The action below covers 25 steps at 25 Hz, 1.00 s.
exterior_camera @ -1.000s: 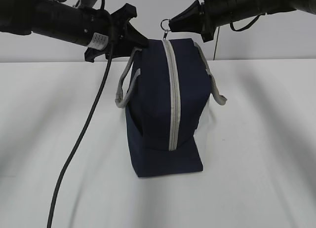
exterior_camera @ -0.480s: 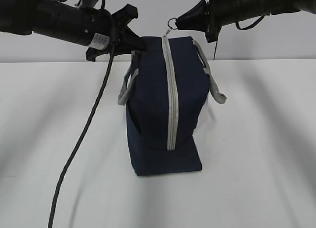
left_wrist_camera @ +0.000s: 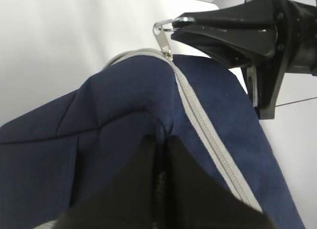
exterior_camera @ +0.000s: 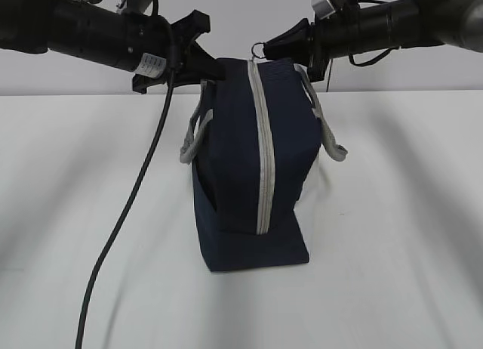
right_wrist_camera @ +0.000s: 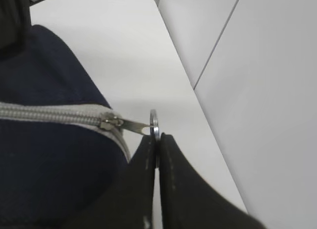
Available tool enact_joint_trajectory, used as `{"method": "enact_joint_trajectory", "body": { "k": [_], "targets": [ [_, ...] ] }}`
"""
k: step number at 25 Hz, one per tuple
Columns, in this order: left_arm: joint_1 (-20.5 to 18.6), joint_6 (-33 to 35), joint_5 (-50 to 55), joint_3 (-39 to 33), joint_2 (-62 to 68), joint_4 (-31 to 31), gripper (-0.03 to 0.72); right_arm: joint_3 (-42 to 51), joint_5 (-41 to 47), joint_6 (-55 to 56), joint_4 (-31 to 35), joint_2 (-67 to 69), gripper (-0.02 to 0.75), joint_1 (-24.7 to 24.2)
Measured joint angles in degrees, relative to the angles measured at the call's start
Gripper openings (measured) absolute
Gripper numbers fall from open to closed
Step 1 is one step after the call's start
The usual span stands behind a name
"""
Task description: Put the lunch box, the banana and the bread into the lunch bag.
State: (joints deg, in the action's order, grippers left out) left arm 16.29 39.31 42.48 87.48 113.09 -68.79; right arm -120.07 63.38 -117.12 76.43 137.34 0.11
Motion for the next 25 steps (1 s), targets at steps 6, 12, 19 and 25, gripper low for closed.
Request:
{"method": "enact_joint_trajectory", "body": {
  "k": [6, 12, 19, 25],
  "targets": [
    [-0.1, 0.5, 1.4, 0.1, 0.0, 0.0, 0.025, 0.0, 0.2, -1.1, 1.8, 0.9, 0.000, 0.0],
    [-0.1, 1.8, 1.6, 0.1, 0.0, 0.1, 0.024, 0.0, 0.3, -1.2, 4.6, 3.3, 0.000, 0.0],
    [-0.1, 2.3, 1.9, 0.1, 0.0, 0.2, 0.024, 0.0, 0.0, -1.2, 7.4, 4.3, 0.000, 0.0],
    [-0.1, 3.1, 2.3, 0.1, 0.0, 0.4, 0.024, -0.1, -0.4, -0.7, 7.2, 5.3, 0.000, 0.0]
  ]
}}
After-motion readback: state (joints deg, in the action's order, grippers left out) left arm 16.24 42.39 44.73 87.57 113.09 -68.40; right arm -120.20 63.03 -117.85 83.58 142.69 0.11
